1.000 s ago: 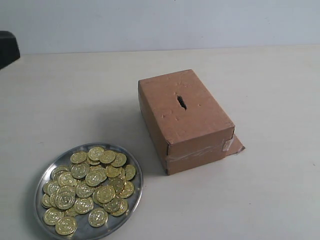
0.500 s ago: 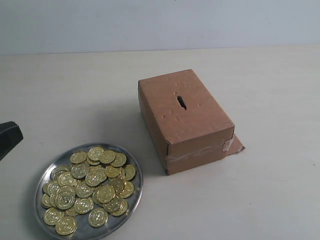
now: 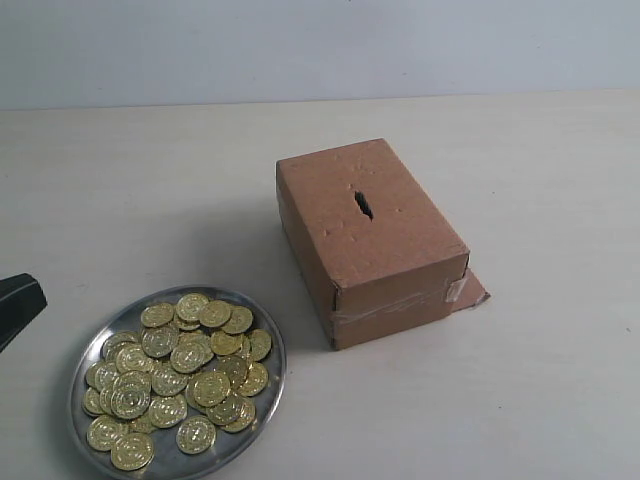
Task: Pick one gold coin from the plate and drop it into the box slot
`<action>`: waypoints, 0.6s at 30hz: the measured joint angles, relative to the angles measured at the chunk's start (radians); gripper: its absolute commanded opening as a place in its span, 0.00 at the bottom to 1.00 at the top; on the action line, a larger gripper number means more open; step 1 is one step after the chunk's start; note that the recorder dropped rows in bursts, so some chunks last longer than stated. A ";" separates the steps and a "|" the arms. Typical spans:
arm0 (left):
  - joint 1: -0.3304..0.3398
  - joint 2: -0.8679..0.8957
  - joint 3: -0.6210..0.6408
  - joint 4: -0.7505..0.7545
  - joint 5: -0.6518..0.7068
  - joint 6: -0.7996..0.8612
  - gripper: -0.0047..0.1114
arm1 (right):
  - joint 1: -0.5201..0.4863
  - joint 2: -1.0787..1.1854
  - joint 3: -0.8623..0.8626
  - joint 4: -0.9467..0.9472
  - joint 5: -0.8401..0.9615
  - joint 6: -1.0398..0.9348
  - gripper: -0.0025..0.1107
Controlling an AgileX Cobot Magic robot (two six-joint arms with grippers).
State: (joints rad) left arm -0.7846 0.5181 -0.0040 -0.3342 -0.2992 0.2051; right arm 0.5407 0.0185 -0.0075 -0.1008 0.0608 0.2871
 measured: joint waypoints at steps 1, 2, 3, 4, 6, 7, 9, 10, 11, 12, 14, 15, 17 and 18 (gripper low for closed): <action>0.000 0.000 0.000 0.000 0.000 0.000 0.04 | 0.000 0.000 0.003 0.000 0.004 0.002 0.02; 0.000 0.000 0.000 0.000 0.000 0.000 0.04 | 0.000 0.000 0.003 0.000 0.006 0.002 0.02; 0.000 0.000 0.000 0.000 0.000 0.000 0.04 | 0.000 0.000 0.003 0.000 0.008 0.002 0.02; 0.000 0.000 0.000 0.000 0.000 0.000 0.04 | 0.000 0.000 0.003 0.000 0.010 0.002 0.02; 0.000 0.000 0.000 0.003 0.000 0.000 0.04 | 0.000 0.000 0.003 0.000 0.012 0.011 0.02; 0.000 0.000 0.000 0.003 0.000 0.000 0.04 | 0.000 0.000 0.003 0.000 0.015 0.023 0.02; 0.000 0.000 0.000 0.003 0.000 0.000 0.04 | 0.000 0.000 0.003 0.000 0.028 0.040 0.02; 0.000 0.000 0.000 0.003 0.000 0.000 0.04 | 0.000 0.000 0.003 0.000 0.031 0.045 0.02; 0.000 0.000 0.000 0.003 0.000 0.000 0.04 | 0.000 0.000 0.003 0.000 0.034 0.048 0.02; 0.000 0.000 0.000 0.003 0.000 0.000 0.04 | 0.000 0.000 0.003 0.000 0.036 0.048 0.02; 0.000 0.000 0.000 0.003 0.000 0.000 0.04 | 0.000 0.000 0.003 0.000 0.040 0.051 0.02; 0.000 0.000 0.000 0.003 0.000 0.000 0.04 | 0.000 0.000 0.003 0.000 0.040 0.053 0.02; 0.000 0.000 0.000 0.003 0.000 0.000 0.04 | 0.000 0.000 0.003 0.000 0.040 0.053 0.02; 0.000 0.000 0.000 0.003 0.000 0.000 0.04 | 0.000 0.000 0.003 0.000 0.040 0.055 0.02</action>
State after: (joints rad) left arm -0.7846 0.5181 -0.0040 -0.3317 -0.2992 0.2051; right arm 0.5407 0.0186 -0.0048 -0.1008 0.1009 0.3425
